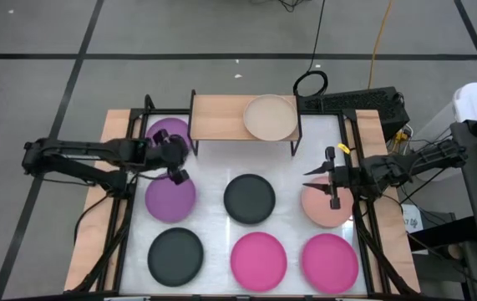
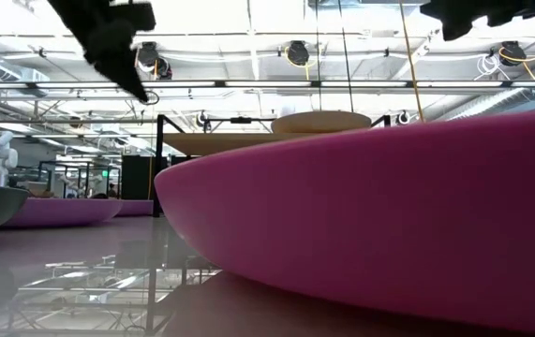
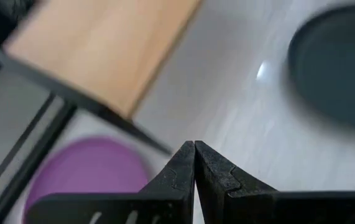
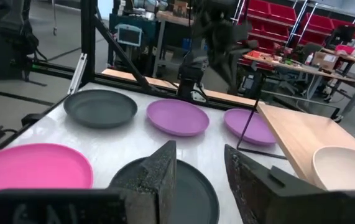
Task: Place and stack plates onto a shelf
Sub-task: Stack the top purple plate on top of the brown plate on the shelf
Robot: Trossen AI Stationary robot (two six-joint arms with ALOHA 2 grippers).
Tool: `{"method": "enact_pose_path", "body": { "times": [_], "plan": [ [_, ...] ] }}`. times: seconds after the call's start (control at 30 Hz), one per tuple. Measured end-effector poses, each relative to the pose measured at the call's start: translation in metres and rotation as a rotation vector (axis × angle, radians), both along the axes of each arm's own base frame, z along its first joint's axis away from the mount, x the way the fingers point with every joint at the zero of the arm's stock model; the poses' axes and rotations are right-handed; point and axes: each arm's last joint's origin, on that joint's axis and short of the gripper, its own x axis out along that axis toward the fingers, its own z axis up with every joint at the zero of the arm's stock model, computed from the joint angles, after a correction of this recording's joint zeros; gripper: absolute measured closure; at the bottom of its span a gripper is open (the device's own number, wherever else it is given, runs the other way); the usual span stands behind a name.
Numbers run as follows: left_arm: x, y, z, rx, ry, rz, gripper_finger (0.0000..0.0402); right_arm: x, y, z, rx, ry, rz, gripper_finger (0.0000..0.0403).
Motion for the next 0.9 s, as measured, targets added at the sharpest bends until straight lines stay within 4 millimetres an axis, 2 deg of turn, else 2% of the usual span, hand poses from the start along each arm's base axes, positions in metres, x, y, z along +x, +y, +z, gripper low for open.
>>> {"method": "enact_pose_path", "body": {
  "times": [0.17,0.3,0.43,0.57,0.73,0.9],
  "plan": [
    [0.001,0.001,-0.024,-0.076,0.216,0.068,0.0368,-0.002,-0.001,-0.002,-0.01,-0.005,0.002,0.0282],
    [0.002,0.005,-0.036,-0.11,0.339,0.109,0.0316,-0.003,-0.001,-0.001,-0.008,-0.013,0.002,0.0282],
    [0.007,0.013,-0.043,-0.107,0.381,0.12,0.0254,-0.004,-0.001,0.0,0.006,-0.02,0.004,0.0282],
    [0.012,0.023,-0.05,-0.101,0.414,0.117,0.0215,-0.011,-0.003,0.004,0.016,-0.058,0.005,0.0282],
    [0.015,0.039,-0.055,-0.135,0.406,0.104,0.0202,-0.021,-0.005,0.009,0.061,-0.108,0.043,0.0282],
    [0.005,0.054,-0.07,-0.163,0.423,0.132,0.0201,-0.027,-0.005,0.008,0.091,-0.096,0.079,0.0282]
  ]
}}
